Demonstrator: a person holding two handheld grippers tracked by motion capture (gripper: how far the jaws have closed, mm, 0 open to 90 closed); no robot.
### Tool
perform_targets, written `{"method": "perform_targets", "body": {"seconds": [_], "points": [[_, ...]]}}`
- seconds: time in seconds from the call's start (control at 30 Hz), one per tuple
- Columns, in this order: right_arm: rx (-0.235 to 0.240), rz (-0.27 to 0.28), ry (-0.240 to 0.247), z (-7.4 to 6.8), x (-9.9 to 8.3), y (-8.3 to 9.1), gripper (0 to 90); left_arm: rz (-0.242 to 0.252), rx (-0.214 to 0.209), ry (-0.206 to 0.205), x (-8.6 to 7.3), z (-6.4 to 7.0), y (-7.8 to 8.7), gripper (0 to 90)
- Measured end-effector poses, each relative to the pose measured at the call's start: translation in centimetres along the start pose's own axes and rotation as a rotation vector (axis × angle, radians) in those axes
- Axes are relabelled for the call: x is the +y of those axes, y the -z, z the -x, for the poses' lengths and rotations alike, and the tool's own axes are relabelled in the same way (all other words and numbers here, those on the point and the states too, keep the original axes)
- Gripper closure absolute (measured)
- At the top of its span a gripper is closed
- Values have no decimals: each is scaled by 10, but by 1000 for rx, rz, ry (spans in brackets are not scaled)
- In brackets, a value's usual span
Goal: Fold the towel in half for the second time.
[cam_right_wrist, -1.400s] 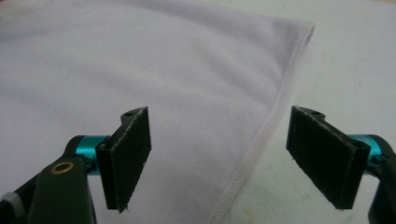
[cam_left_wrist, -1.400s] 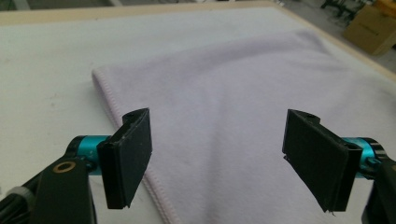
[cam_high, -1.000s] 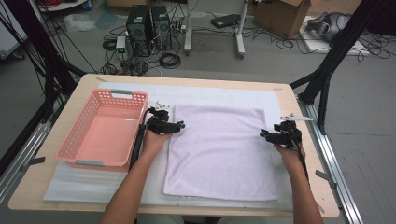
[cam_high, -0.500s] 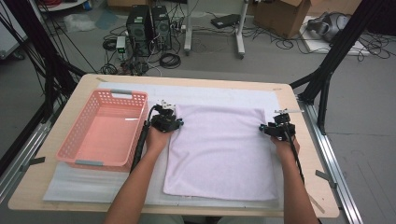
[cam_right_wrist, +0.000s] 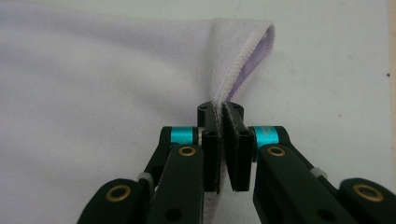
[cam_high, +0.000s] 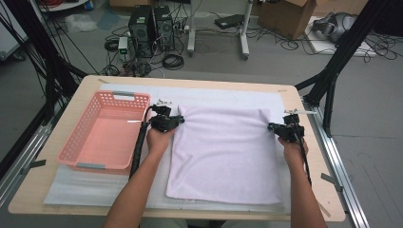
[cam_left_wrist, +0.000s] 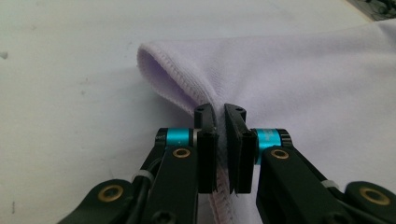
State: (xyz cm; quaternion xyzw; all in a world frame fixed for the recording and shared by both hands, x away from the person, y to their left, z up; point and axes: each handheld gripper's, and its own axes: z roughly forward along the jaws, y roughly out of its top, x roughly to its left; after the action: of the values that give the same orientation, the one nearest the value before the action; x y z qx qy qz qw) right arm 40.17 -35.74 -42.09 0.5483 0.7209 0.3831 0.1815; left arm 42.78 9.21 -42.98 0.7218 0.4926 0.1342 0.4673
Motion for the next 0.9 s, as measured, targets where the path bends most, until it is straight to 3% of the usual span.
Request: {"method": "perform_targets", "body": {"seconds": [0.13, 0.4, 0.5, 0.63, 0.77, 0.9], "points": [[30, 34, 5, -1, -5, 17, 860, 21, -23, 3, 4, 4, 15, 833], [77, 69, 26, -8, -21, 50, 858, 32, -55, -47, 3, 19, 44, 832], [90, 73, 43, -13, -28, 59, 858, 17, -55, -92, -4, 25, 52, 830], [95, 71, 58, -18, -40, 67, 856, -2, -70, -115, -18, 30, 61, 829], [102, 62, 64, -22, -54, 71, 856, -23, -80, -134, -35, 35, 67, 829], [104, 54, 66, -25, -66, 74, 855, -30, -95, -125, -49, 33, 70, 827]]}}
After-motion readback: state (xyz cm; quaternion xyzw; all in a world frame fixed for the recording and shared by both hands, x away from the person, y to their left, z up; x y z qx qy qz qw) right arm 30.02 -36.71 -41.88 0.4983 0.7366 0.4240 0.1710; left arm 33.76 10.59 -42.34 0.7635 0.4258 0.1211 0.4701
